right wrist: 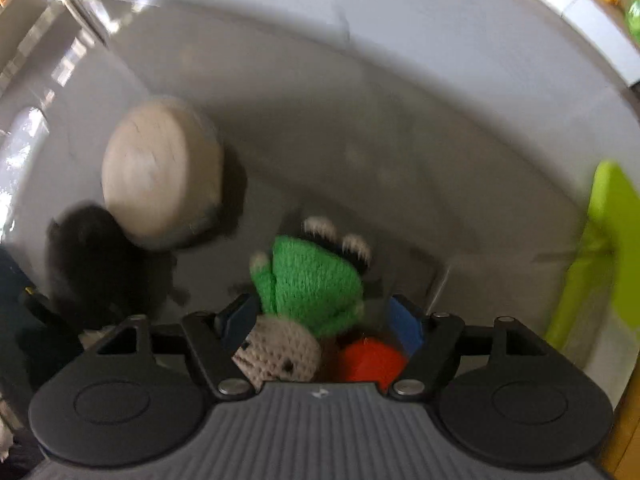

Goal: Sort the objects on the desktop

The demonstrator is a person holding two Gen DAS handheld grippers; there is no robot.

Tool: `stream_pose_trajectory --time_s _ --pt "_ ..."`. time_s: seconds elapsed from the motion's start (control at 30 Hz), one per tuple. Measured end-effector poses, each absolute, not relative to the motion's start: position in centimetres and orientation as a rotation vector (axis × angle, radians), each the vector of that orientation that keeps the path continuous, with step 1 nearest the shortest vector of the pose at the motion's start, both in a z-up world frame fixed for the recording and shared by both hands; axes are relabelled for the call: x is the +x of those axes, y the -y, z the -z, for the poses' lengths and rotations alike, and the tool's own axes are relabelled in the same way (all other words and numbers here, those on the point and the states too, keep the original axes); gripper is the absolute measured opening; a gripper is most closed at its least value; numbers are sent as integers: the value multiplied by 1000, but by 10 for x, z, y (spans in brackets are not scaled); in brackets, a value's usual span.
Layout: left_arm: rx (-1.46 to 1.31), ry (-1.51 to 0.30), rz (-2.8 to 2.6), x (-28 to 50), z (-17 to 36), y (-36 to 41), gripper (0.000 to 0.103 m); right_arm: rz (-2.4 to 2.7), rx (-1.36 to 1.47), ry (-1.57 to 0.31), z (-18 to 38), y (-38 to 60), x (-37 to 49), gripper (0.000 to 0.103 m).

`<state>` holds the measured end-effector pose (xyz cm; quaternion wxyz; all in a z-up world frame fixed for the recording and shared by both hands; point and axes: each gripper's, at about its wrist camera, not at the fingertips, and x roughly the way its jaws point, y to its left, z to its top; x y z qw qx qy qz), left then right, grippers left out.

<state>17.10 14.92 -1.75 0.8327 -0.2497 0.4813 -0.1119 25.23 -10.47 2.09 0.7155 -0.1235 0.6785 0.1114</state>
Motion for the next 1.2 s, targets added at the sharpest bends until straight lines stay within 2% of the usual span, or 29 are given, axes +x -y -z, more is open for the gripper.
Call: stream_pose_trajectory --time_s 0.07,0.13,0.2,0.27,0.3,0.33,0.4,0.57,0.67,0.73,0.83,1.0,1.1,1.2 --pt "-517 -1016 236 168 15 -149 102 -270 -204 -1543 -14 107 254 68" --pt "-514 -1005 229 165 11 -151 102 -304 -158 -1548 -10 104 255 53" --pt "-508 -993 225 163 7 -152 102 -361 -199 -1505 -14 93 251 49" --pt "-496 -985 221 162 2 -153 102 -375 -192 -1458 -26 87 247 39" --pt "-492 -983 219 162 1 -152 102 -382 -188 -1435 -33 84 245 25" --pt "-491 -981 217 163 -1 -152 102 -390 -184 -1414 -39 81 244 19" --pt "-485 -976 217 163 -5 -148 102 -419 -174 -1439 -43 79 244 21" --pt "-433 -914 219 162 -31 -136 102 -343 -180 -1442 -53 91 240 43" --pt "-361 -871 305 165 -59 -112 102 -332 -117 -1325 -52 121 237 56" --pt "-300 -852 389 168 -76 -89 102 -332 -61 -1193 -83 143 218 66" --pt "-262 -1059 502 195 -60 -36 103 -322 39 -998 -105 180 190 73" --pt "-188 -1424 641 240 -23 51 103 -204 286 -777 -124 255 145 73" --pt "-115 -1578 530 254 17 81 102 -166 467 -686 -142 304 121 77" --pt "-85 -1647 454 260 47 89 102 -181 577 -613 -127 326 102 84"
